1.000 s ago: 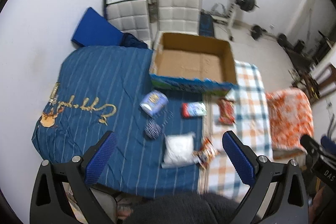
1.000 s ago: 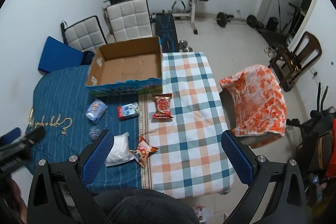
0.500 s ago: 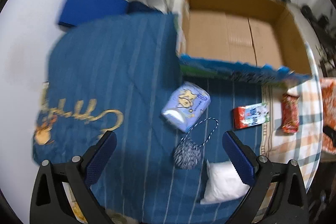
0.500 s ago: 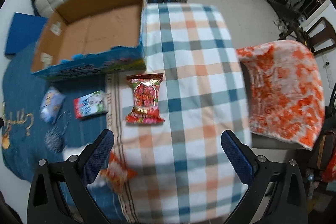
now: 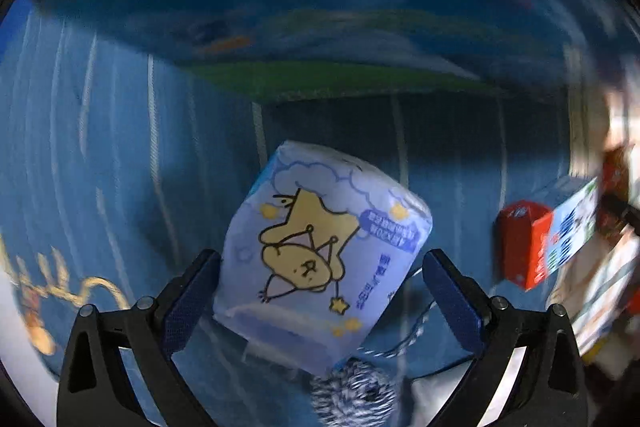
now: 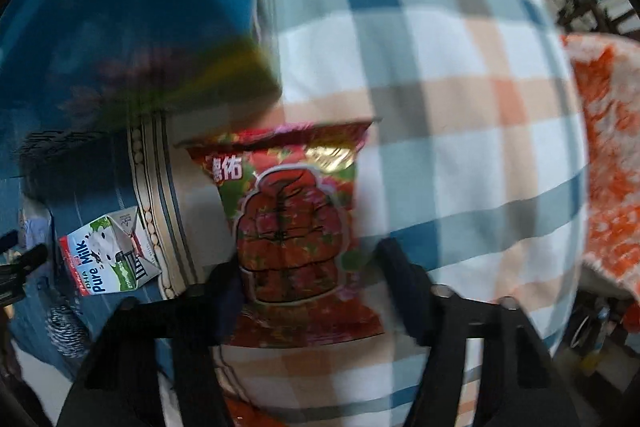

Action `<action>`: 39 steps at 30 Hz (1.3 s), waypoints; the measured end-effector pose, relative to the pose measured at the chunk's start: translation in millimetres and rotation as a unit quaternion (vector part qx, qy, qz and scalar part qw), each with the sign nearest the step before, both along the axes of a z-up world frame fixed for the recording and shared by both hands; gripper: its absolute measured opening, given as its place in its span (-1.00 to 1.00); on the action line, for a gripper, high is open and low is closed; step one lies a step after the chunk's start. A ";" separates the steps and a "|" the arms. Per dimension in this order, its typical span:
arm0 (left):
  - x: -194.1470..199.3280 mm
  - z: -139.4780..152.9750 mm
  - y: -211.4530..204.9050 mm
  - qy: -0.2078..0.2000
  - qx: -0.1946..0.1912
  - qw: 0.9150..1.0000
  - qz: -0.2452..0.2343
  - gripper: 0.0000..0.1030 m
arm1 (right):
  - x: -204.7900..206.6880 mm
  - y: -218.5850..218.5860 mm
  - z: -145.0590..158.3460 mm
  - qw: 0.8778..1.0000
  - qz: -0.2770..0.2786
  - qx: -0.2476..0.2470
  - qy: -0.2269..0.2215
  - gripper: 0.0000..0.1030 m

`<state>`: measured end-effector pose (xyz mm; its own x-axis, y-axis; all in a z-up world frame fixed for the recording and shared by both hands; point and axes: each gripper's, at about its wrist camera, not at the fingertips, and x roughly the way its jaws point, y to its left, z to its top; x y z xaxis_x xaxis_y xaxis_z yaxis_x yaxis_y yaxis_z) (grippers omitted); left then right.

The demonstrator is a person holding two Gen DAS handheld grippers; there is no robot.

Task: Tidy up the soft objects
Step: 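Grasp the blue cartoon tissue pack with the left tool while the right tool grasps the red snack bag, then carry the tissue pack with the left tool while the right tool carries the red bag into the box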

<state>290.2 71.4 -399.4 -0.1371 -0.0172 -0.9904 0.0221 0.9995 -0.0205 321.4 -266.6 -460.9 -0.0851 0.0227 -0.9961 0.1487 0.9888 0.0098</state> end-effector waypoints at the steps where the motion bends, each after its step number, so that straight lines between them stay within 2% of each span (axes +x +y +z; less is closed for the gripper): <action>1: -1.8 1.3 3.6 -0.001 -0.007 1.000 0.013 0.72 | -0.9 -0.4 -2.6 1.000 -0.007 0.008 0.002 0.01; 2: -4.0 2.9 6.1 -0.001 -0.010 1.000 0.022 0.47 | -2.1 -0.4 -2.6 1.000 -0.012 0.010 0.001 0.00; 5: -18.4 10.3 15.9 -0.002 -0.020 0.997 0.068 0.30 | -13.9 0.7 -8.9 0.999 -0.021 0.018 0.030 -0.05; 8: -35.7 14.1 19.0 -0.001 -0.026 0.996 0.091 0.32 | -30.1 6.0 -14.8 0.998 -0.014 0.031 0.058 -0.06; 12: -45.4 -1.1 18.5 0.011 -0.026 0.994 0.101 0.37 | -39.7 7.6 -24.2 0.998 -0.025 0.031 0.055 -0.04; 16: -50.3 -6.1 12.6 -0.004 -0.018 0.995 0.097 0.34 | -33.8 11.1 -36.5 0.997 -0.035 0.030 0.057 0.01; 21: -68.2 15.3 -1.8 -0.031 -0.001 0.994 0.102 0.03 | -28.5 24.9 -48.7 0.998 -0.025 -0.003 0.049 -0.10; 23: -76.2 34.8 -5.2 -0.053 0.014 0.993 0.108 0.02 | -32.7 31.8 -47.8 0.999 -0.020 -0.007 0.050 -0.12; 30: -109.3 107.8 -32.6 -0.118 -0.004 0.987 0.110 0.02 | -53.6 57.9 11.5 1.000 0.014 0.013 0.000 -0.13; 37: -124.4 181.1 -61.5 -0.168 -0.035 0.981 0.089 0.02 | -75.1 97.9 96.5 0.996 0.052 0.043 -0.057 -0.13; 38: -125.5 186.6 -62.7 -0.175 -0.038 0.980 0.087 0.02 | -73.0 104.3 121.1 0.995 0.056 0.046 -0.063 -0.13; 39: -126.7 191.8 -63.8 -0.182 -0.039 0.979 0.083 0.02 | -75.6 106.2 133.0 0.994 0.061 0.049 -0.070 -0.14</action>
<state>163.6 7.6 -207.7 0.2366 -0.0870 -0.9677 -0.1209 0.9856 -0.1181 245.9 -160.4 -327.9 0.0462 0.1175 -0.9920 0.0180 0.9928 0.1184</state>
